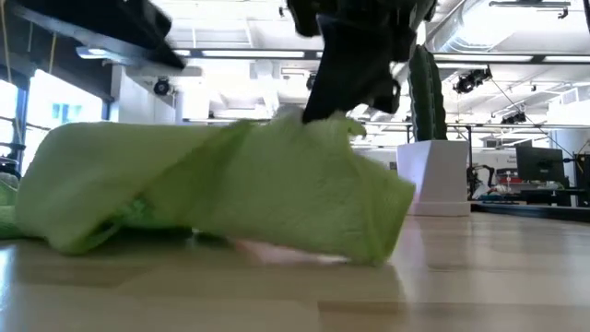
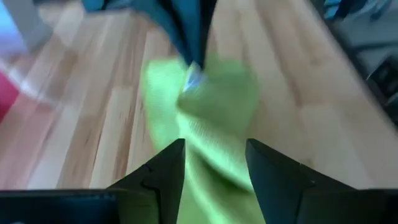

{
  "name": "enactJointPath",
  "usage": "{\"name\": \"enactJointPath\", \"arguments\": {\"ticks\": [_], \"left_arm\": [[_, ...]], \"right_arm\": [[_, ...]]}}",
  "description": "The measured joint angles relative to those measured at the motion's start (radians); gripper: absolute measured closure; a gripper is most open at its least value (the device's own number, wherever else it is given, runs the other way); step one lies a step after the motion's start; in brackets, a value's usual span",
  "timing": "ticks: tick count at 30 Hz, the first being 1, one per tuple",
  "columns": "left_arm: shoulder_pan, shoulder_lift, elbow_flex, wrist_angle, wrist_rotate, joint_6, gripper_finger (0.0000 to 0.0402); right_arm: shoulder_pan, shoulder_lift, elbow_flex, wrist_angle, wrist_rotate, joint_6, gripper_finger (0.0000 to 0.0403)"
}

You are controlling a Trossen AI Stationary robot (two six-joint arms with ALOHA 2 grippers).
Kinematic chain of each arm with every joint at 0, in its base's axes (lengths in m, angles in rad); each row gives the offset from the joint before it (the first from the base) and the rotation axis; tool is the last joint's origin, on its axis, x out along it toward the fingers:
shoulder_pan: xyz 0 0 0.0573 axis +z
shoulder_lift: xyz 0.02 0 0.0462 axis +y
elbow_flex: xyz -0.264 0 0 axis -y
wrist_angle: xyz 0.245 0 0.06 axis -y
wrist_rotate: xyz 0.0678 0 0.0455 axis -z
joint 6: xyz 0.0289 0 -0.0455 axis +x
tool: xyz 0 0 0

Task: Fold microfiber towels
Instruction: Fold the light green microfiber cloth on the table

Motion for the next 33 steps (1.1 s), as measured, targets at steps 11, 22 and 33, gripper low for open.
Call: {"name": "enactJointPath", "arguments": {"ticks": [11,22,33], "left_arm": [[0.033,0.096,0.000,0.148,-0.011,0.072,0.0243],[0.029,0.123,0.001,0.150,-0.010,0.071,0.0243],[0.029,0.123,0.001,0.144,-0.006,0.071,0.0243]], "right_arm": [[0.011,-0.043,0.000,-0.097,0.027,-0.005,0.0396],[0.019,0.000,0.000,-0.099,0.017,-0.027,0.0292],[0.067,0.085,0.000,-0.039,0.008,-0.120,0.0290]]}}
